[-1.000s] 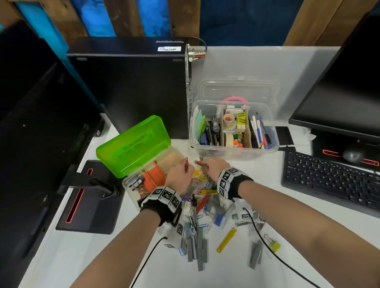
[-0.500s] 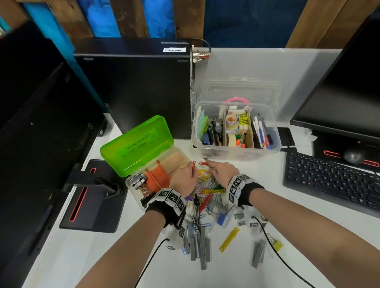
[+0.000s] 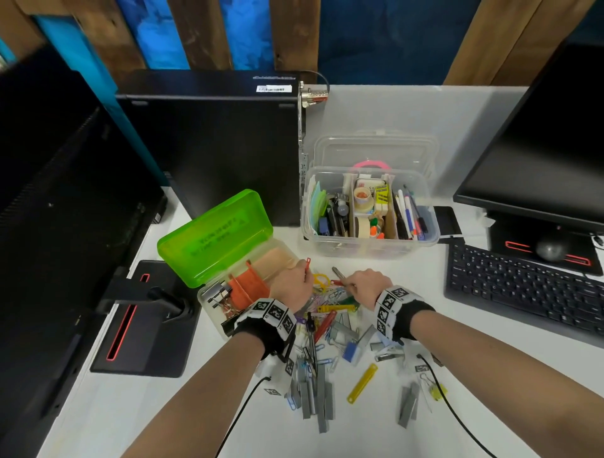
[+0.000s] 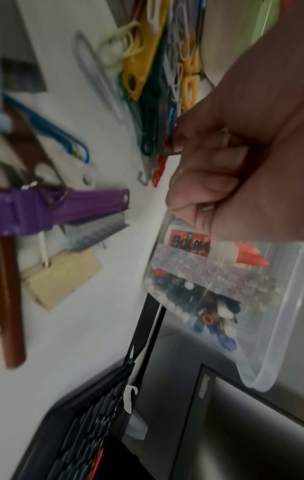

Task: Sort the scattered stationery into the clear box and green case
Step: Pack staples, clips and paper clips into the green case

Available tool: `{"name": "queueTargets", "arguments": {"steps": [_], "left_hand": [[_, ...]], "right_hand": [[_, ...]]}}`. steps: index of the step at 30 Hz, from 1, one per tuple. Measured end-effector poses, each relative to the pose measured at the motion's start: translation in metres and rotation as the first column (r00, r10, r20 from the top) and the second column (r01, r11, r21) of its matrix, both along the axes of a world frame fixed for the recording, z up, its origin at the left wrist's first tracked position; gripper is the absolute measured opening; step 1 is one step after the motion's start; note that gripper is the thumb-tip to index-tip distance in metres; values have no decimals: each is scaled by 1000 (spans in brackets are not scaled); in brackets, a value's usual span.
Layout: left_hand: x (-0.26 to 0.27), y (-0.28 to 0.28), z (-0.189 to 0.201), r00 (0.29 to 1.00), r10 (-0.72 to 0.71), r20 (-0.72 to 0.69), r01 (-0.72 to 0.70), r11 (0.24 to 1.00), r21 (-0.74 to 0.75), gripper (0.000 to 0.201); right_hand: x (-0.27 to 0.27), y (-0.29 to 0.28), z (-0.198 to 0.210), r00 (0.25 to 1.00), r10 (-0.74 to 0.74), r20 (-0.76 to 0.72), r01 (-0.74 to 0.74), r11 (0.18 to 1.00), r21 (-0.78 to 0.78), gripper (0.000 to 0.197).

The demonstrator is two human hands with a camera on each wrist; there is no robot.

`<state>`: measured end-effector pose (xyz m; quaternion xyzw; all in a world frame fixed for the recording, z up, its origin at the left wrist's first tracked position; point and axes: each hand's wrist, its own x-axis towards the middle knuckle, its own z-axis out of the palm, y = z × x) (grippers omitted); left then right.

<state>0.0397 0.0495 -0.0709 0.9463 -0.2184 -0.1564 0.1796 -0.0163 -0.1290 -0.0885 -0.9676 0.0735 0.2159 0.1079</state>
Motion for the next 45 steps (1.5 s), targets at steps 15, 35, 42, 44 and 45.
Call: {"name": "queueTargets", "arguments": {"steps": [15, 35, 42, 44, 45], "left_hand": [[-6, 4, -6, 996, -16, -87, 2, 988, -154, 19], [-18, -52, -9, 940, -339, 39, 329, 931, 158, 15], [-3, -85, -18, 935, -352, -32, 352, 920, 171, 15], [-1, -89, -20, 930, -365, -43, 366, 912, 183, 13], [0, -90, -21, 926, -373, -49, 376, 908, 185, 12]], "right_hand": [[37, 12, -16, 940, -339, -40, 341, 936, 91, 27], [-15, -32, 9, 677, -673, -297, 650, 358, 670, 42], [-39, -43, 19, 638, -697, -328, 653, 263, 711, 33], [-42, -46, 19, 624, -720, -303, 630, 236, 740, 29], [-44, -49, 18, 624, -729, -283, 620, 241, 747, 26]]}}
